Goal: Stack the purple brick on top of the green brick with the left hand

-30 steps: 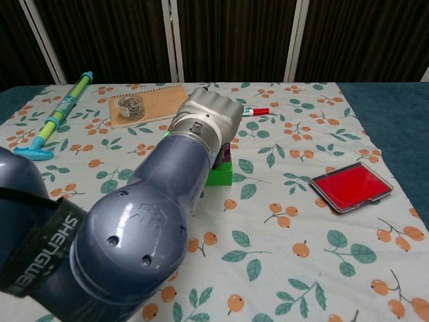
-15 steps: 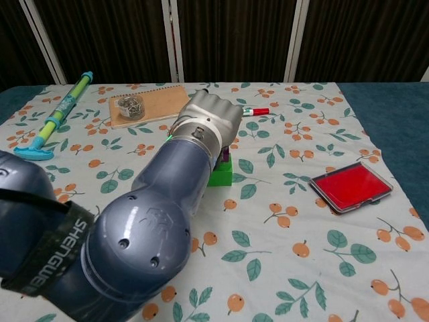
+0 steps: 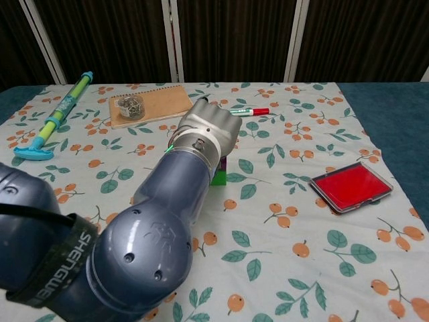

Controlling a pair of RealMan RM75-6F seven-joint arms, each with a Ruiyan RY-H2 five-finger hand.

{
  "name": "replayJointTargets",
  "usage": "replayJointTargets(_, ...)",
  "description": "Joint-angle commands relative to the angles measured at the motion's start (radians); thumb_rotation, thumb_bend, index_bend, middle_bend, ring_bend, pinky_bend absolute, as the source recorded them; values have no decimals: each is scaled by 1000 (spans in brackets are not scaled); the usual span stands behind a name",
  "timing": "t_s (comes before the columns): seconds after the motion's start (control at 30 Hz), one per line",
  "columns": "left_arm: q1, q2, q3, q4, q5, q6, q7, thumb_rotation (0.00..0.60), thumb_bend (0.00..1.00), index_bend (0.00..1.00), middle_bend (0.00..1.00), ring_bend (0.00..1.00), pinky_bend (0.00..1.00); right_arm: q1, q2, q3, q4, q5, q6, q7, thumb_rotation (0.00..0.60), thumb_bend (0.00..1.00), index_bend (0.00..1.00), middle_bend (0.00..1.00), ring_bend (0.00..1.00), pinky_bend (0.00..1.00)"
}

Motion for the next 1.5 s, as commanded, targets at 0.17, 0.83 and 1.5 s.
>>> replayJointTargets(0.17,23,-7,19,42,0,-24,-8,600,484,535,518,132,18,-2,0,0,0,4,1,-1,600,249,65,12,1,0)
replayJointTargets(0.83,88,-7,75,105,51,-46,-9,600,485,503,495,131,17,3,-3,-1,-1,6,-8,-13,600,249,65,12,1,0)
replayJointTargets(1.5,101,-7,65,95,72,-62,41,600,484,239,81,0,0,5,-4,-2,2,4,-11,-6,600,250,65,13,1,0)
